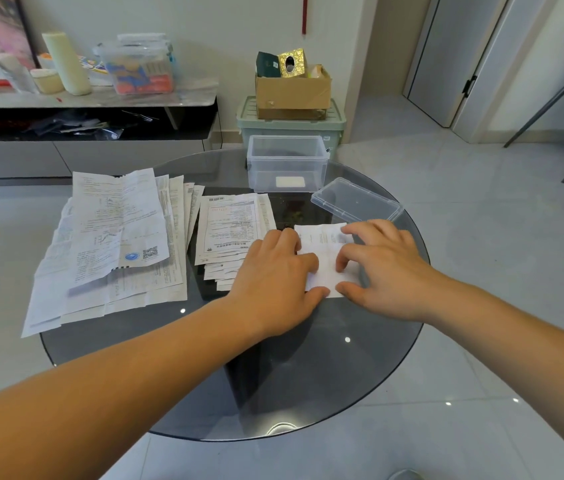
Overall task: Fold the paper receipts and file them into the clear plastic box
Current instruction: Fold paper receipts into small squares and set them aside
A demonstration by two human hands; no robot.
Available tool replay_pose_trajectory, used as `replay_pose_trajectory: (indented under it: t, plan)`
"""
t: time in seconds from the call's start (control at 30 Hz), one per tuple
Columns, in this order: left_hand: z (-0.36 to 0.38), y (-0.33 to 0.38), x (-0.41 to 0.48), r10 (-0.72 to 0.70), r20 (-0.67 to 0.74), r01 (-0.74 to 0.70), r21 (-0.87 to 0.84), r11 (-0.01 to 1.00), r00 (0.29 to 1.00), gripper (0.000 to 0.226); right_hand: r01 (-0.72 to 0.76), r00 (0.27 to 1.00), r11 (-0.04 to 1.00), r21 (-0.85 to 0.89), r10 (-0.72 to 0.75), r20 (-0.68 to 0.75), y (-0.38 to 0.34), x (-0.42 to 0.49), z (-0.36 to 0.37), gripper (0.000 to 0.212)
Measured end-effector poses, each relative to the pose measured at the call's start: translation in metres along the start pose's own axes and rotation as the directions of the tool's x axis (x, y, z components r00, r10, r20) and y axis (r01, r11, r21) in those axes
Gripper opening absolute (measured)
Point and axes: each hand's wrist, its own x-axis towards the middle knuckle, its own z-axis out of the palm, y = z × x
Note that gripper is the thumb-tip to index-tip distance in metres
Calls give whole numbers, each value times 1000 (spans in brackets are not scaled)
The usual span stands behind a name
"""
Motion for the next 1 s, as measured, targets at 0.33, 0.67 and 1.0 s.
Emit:
replay_pose_trajectory:
  t: [0.33, 0.67, 1.0]
  plan:
    - [-12, -16, 38, -85, 229, 104, -70, 992, 970, 58, -10, 928, 1000, -27, 19, 373, 16, 65, -29, 106]
    - [-11, -25, 51, -29, 340, 92, -171, 981, 940, 109, 98, 937, 990, 103, -126, 325, 24, 71, -20, 103]
    - [-12, -21, 53, -1, 267, 46, -164, 985, 964, 81, 108, 930, 965, 237, -183, 319, 19, 69, -18, 89]
